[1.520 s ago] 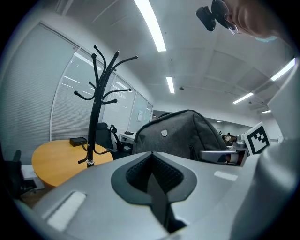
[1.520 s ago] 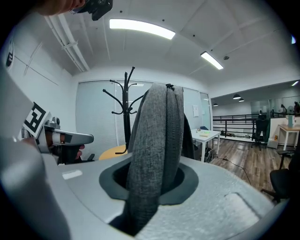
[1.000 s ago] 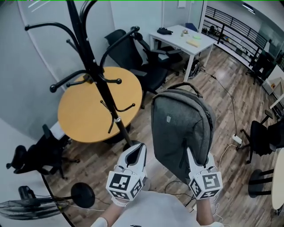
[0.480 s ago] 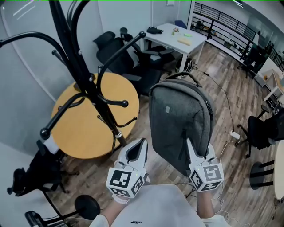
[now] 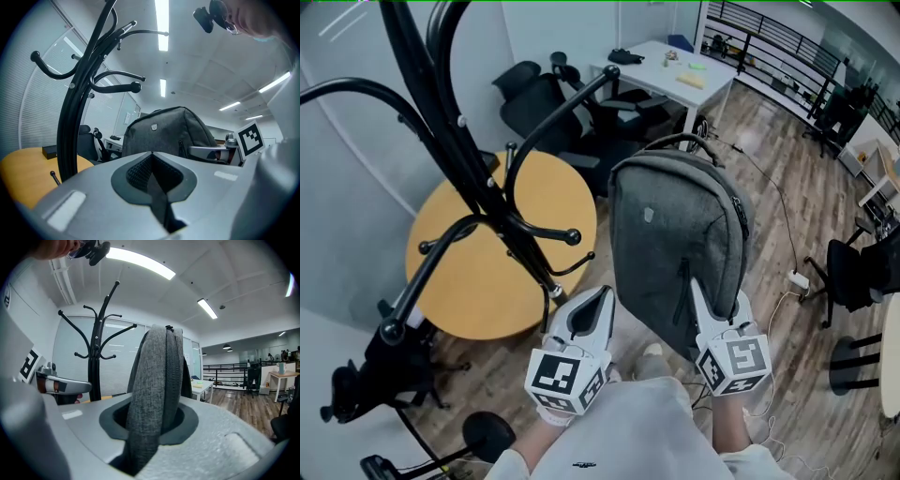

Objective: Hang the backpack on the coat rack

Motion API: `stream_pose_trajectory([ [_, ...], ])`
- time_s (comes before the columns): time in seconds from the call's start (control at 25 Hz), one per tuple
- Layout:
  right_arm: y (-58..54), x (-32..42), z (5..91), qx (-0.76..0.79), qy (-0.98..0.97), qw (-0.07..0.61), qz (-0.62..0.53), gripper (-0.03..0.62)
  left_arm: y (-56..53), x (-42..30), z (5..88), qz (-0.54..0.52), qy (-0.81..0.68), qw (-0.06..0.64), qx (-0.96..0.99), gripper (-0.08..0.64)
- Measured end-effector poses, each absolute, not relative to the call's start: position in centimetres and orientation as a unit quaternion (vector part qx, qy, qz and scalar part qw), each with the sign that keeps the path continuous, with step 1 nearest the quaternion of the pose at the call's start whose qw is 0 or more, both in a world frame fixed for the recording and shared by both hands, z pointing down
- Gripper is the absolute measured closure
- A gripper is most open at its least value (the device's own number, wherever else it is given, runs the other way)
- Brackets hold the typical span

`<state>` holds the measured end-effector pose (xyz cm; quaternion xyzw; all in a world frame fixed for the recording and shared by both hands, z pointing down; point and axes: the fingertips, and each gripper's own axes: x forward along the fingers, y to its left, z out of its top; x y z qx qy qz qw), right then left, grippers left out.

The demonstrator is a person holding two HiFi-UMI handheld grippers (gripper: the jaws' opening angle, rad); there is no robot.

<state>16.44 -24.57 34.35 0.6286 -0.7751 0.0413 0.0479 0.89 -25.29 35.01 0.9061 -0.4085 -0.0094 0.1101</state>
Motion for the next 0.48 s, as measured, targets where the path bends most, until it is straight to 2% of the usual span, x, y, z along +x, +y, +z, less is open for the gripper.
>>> stream_pose_trajectory([
  [0.48,-26.7,16.6,33.8,0.618,-0.784,0.046,0.032,0.492,-25.8,0.9,35.5,-0.007,-0.433,0.117,0.894,0.543],
])
